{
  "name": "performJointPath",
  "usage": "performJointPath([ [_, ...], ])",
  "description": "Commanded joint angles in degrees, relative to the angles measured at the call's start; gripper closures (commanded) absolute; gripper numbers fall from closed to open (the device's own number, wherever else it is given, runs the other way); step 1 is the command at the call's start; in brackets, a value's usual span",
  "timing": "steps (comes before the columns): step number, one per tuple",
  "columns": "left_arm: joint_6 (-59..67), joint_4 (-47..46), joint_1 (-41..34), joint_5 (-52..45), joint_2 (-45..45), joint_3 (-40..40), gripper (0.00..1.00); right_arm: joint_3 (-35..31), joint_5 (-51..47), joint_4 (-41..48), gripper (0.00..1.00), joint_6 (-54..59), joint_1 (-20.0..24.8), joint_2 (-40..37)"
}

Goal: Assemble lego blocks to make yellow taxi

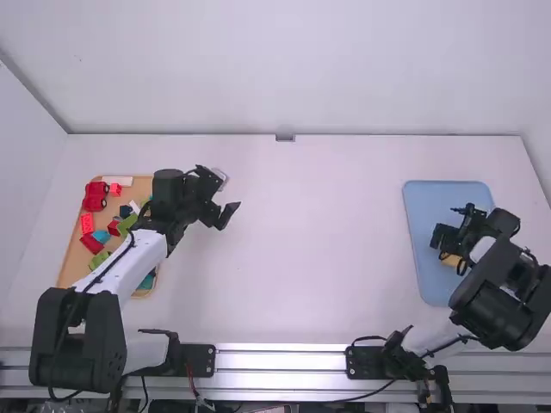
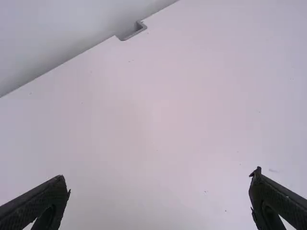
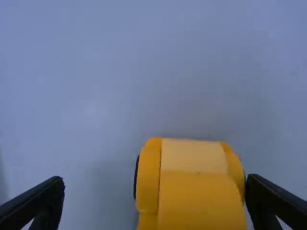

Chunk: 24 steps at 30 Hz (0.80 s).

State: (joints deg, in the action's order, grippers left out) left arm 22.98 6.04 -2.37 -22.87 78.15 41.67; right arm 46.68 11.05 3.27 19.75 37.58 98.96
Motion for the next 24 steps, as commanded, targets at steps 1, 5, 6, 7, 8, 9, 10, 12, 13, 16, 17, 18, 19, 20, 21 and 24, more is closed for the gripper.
performJointPath([
  [1,-4.5,0.2,-0.2,5.3,-3.0,0.1,0.01,4.2,-5.3,5.0,0.01,-0.3,-3.0,-3.8],
  [5,-6.2,-0.6,-1.7,11.2,-6.1,0.1,0.01,7.0,-11.0,11.5,0.01,-0.7,-7.6,-7.9],
  [6,-5.0,-1.5,-2.8,12.6,-8.3,0.1,0.01,7.7,-13.2,13.2,0.01,-1.7,-10.0,-10.3],
  [7,-4.1,-2.3,-3.6,13.5,-10.3,0.1,0.01,8.0,-14.8,14.2,0.01,-2.0,-12.3,-12.4],
  [8,-3.9,-2.4,-3.8,13.6,-10.5,0.1,0.01,8.1,-15.1,14.3,0.01,-2.0,-12.6,-12.8],
  [9,-2.9,-2.9,-4.7,14.0,-12.6,0.1,0.01,8.2,-16.2,15.0,0.01,-1.9,-15.0,-15.1],
  [10,-2.6,-3.2,-5.7,14.7,-14.3,0.1,0.01,8.2,-17.0,15.3,0.01,-2.0,-17.1,-17.0],
  [12,-2.6,-3.3,-7.4,15.5,-17.6,0.1,0.01,8.2,-17.6,15.8,0.01,-1.9,-21.0,-20.4],
  [13,-2.6,-3.3,-8.3,15.5,-19.6,0.1,0.01,8.2,-17.5,16.5,0.01,-1.2,-23.8,-22.9],
  [16,-2.6,-3.2,-9.6,15.4,-24.2,0.1,0.01,8.2,-17.5,18.2,0.01,1.0,-29.6,-27.7],
  [17,-2.6,-3.3,-9.8,15.3,-26.4,0.1,0.01,8.2,-17.5,18.8,0.01,2.4,-32.7,-30.0],
  [18,-2.6,-3.3,-9.8,14.7,-27.7,0.1,0.01,8.2,-17.5,19.2,0.01,3.3,-34.5,-31.2],
  [19,-2.7,-3.4,-9.6,14.6,-28.9,-0.1,0.01,8.1,-17.3,19.3,0.02,3.9,-36.3,-32.4],
  [20,-3.0,-3.7,-9.4,14.9,-29.2,-0.4,0.02,7.8,-17.0,19.0,0.02,3.6,-36.5,-32.7],
  [21,-3.7,-4.4,-8.7,15.5,-29.8,-1.0,0.03,7.2,-16.4,18.4,0.03,3.0,-37.2,-33.3],
  [24,-5.6,-6.0,-6.8,17.5,-31.7,-2.9,0.06,5.3,-14.6,16.6,0.06,1.1,-37.6,-35.1],
])
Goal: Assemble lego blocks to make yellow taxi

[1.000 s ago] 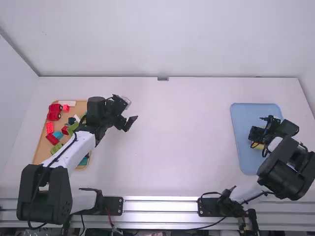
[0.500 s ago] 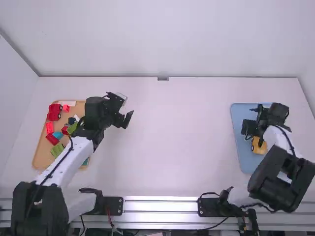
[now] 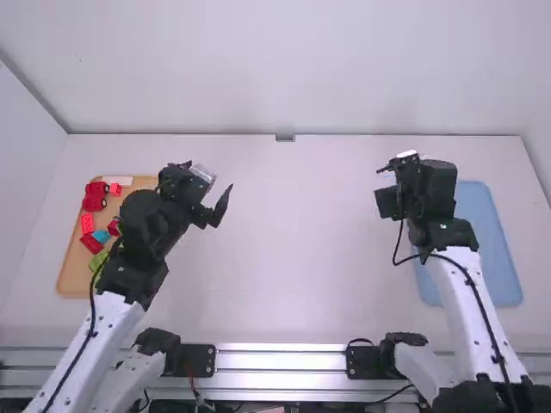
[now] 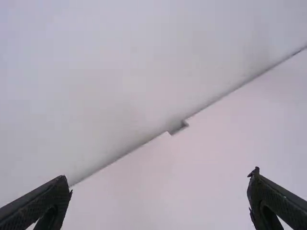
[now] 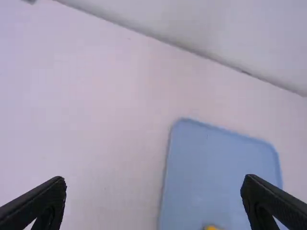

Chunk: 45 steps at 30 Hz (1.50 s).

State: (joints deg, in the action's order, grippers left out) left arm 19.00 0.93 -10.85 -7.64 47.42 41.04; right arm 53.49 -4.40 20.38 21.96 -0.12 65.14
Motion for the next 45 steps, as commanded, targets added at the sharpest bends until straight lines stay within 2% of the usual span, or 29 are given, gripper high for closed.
performJointPath([
  [1,-2.0,-0.9,2.1,2.6,-1.4,-2.7,0.07,-1.9,1.2,-0.9,0.07,-1.4,0.1,-1.7],
  [10,-10.5,-0.9,10.6,7.6,-10.0,-11.2,0.22,-9.8,4.4,-8.8,0.21,-9.3,0.1,-9.6],
  [16,-18.3,-0.9,10.9,7.6,-17.7,-19.0,0.35,-16.9,4.4,-15.9,0.33,-16.5,0.1,-16.7],
  [20,-19.0,-0.9,10.9,7.6,-23.2,-24.4,0.45,-22.2,4.4,-20.4,0.42,-21.7,0.1,-22.0],
  [34,-19.0,-0.9,10.9,7.6,-40.1,-41.0,0.75,-40.6,4.4,-20.4,0.75,-22.0,0.1,-40.5],
  [45,-19.0,-0.9,10.9,7.6,-47.4,-41.0,0.9,-51.7,4.4,-20.4,0.94,-22.0,0.1,-51.5],
])
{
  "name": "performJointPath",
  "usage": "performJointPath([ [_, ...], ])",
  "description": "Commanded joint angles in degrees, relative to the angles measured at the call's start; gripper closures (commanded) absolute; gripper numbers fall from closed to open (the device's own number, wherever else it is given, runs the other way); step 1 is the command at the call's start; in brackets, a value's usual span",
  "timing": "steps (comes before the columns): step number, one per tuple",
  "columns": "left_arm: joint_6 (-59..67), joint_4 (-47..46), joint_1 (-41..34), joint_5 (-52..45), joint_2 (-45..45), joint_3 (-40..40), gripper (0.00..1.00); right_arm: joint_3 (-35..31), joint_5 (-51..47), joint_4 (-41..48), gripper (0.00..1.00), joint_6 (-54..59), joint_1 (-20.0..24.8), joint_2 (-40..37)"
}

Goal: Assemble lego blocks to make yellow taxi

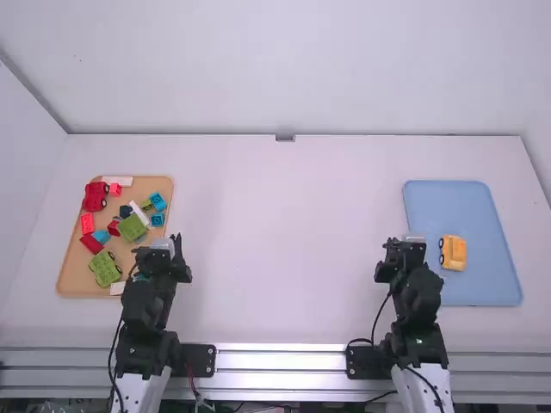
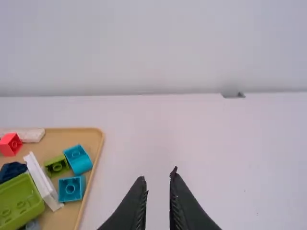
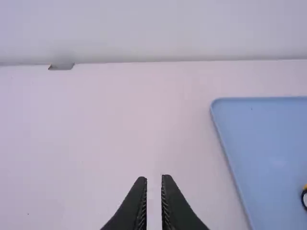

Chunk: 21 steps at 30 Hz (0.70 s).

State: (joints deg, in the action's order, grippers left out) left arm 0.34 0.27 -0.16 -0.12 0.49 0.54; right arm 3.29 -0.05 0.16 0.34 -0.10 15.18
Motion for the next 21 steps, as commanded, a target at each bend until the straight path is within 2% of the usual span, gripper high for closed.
performJointPath([
  [1,-0.3,-0.3,0.2,0.1,-0.5,-0.5,0.91,-2.2,0.1,-0.2,0.95,-0.3,0.1,-2.3],
  [4,-0.3,-0.3,0.2,0.1,-0.5,-0.5,0.95,-3.3,0.1,-0.2,0.99,-0.3,0.1,-4.7],
  [9,-0.3,-0.3,0.2,0.1,-0.5,-0.5,1.0,-3.3,0.1,-0.2,1.0,-0.3,0.1,-8.5],
  [21,-0.3,-0.3,0.2,0.1,-0.5,-0.5,1.0,-3.3,0.1,-0.2,1.0,-0.3,0.1,-15.2],
])
